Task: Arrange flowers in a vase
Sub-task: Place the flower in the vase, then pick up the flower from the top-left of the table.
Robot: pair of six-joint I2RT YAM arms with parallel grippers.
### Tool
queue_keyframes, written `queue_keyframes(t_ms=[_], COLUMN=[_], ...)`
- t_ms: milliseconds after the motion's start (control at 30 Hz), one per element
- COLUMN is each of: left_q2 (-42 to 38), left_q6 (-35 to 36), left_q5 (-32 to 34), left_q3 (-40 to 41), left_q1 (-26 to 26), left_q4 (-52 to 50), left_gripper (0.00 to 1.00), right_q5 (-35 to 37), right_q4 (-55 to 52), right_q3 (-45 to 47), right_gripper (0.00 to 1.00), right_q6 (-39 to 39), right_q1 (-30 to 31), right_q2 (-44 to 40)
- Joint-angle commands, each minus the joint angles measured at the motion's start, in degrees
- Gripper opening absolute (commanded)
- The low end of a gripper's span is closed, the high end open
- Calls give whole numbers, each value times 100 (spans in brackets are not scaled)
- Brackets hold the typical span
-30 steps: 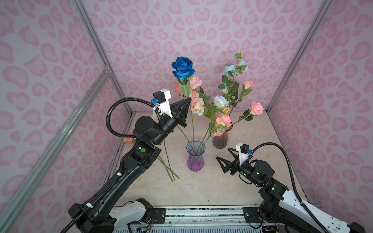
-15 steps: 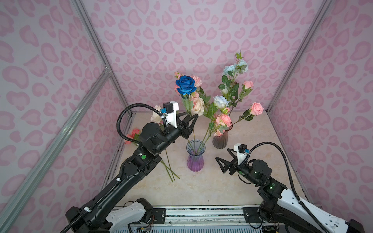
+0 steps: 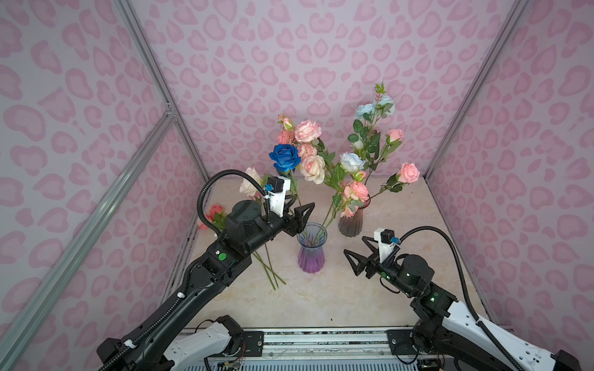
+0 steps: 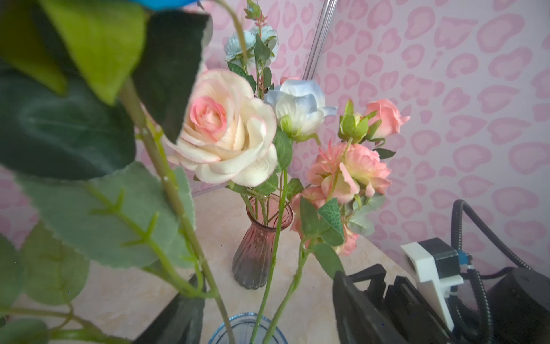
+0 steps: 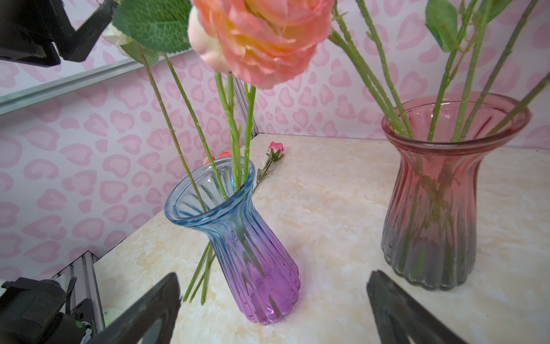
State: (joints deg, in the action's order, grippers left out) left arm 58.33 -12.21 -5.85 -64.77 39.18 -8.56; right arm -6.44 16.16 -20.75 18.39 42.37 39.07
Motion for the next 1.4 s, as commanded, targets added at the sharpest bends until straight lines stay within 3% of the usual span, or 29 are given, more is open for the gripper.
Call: queue_keyframes(t_ms=[0, 233, 333, 433, 467, 633, 833, 1067, 1167, 1367], left_q2=[61, 435, 513, 701, 740, 831, 890, 111, -723, -2270], left_q6=[298, 593, 607, 654, 616, 561, 612, 783, 668, -356], left_q5=[-108, 81, 586, 654, 713, 1219, 1256, 1278, 1940, 4777], left_q3=[-196, -824, -1027, -1349, -1399, -1462, -1424, -1352, -661, 813], left_q1=[42, 178, 365, 392, 413, 432, 497, 499, 502, 410], left_q4=[-550, -1857, -2361, -3022, -3129, -3520, -3735, -3518, -2755, -1824], left_gripper=[68, 68, 76, 79, 92, 95, 97, 97, 97, 96], right_q5=[4, -34, -16, 28, 29, -23, 19, 76, 73, 94], right_q4=[159, 175, 159, 199, 218, 221, 205, 240, 312, 318], right_q3=[45, 71, 71, 94, 91, 62, 85, 93, 115, 132], right_gripper=[99, 99, 99, 99, 99, 99, 99, 99, 98, 98], right_q6=[31, 68, 68, 77, 77, 103, 121, 120, 142, 129], right_q1=[13, 9, 8, 9, 11, 18, 33, 52, 78, 114], right_q2=[22, 2, -37, -39, -33, 27, -3, -9, 43, 28])
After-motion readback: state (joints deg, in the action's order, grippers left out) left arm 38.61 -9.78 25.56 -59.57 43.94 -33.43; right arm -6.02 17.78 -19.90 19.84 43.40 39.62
